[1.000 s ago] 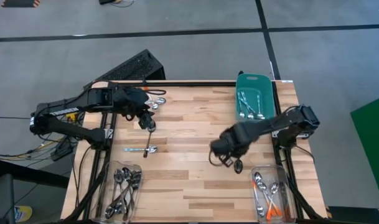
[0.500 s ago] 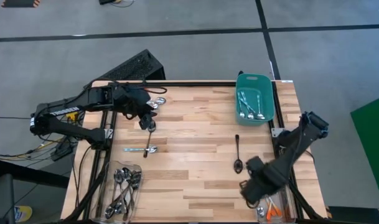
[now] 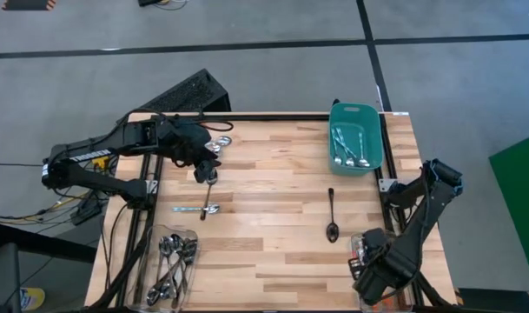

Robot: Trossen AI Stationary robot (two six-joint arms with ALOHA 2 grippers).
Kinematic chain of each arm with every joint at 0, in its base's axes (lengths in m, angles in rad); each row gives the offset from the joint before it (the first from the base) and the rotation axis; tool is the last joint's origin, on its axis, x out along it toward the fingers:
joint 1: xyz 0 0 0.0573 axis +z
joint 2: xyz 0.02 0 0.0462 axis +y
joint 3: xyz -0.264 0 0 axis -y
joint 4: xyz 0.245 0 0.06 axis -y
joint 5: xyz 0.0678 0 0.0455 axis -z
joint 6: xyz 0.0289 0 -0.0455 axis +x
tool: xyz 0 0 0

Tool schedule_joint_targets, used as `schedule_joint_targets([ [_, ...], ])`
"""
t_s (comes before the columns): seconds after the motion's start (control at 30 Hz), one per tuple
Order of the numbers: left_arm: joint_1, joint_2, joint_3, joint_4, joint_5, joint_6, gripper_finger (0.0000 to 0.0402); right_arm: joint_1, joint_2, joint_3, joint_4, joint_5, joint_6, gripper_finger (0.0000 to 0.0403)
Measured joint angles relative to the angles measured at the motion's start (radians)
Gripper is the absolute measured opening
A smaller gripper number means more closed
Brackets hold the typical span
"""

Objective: Sort silverware by color (type)
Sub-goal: Put the black spoon into the left transparent bin

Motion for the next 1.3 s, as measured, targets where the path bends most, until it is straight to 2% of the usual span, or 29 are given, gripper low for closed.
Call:
schedule_joint_targets([
  [0.1,-0.002,0.0,0.0,-0.011,-0.005,-0.016,0.0125,-0.031,-0.011,0.011,0.013,0.101,-0.031,0.0215],
  [0.17,-0.002,0.0,0.0,-0.012,-0.001,-0.016,0.0125,-0.063,-0.014,0.02,0.007,0.157,-0.037,0.0226],
  [0.4,-0.002,0.0,0.0,-0.05,0.017,0.003,0.0125,-0.22,-0.014,0.014,0.002,0.376,-0.122,0.0213],
  [0.5,-0.002,0.0,0.0,-0.068,0.016,0.002,0.0125,-0.318,-0.014,0.01,0.001,0.418,-0.185,0.0207],
  [0.6,-0.002,0.0,0.0,-0.09,0.016,-0.002,0.0125,-0.427,-0.014,-0.036,-0.001,0.421,-0.292,0.0201],
  [0.7,-0.002,0.0,0.0,-0.117,0.014,0.017,0.0125,-0.534,-0.028,-0.137,0.029,0.41,-0.407,0.0195],
  [0.83,-0.004,-0.005,0.0,-0.201,0.01,0.011,0.0125,-0.648,-0.066,-0.302,0.3,0.305,-0.576,0.0192],
  [0.93,-0.023,-0.02,0.0,-0.295,0.0,-0.016,0.0125,-0.67,-0.079,-0.38,0.412,0.273,-0.592,0.0194],
  [1.07,-0.071,-0.046,0.0,-0.408,-0.093,-0.091,0.0125,-0.672,-0.063,-0.417,0.381,0.24,-0.58,0.0192],
  [1.2,-0.117,-0.078,0.0,-0.441,-0.18,-0.152,0.0125,-0.671,-0.065,-0.48,0.452,0.222,-0.594,0.0185],
  [1.3,-0.131,-0.094,0.0,-0.434,-0.194,-0.158,0.0125,-0.658,-0.063,-0.543,0.58,0.147,-0.604,0.018],
])
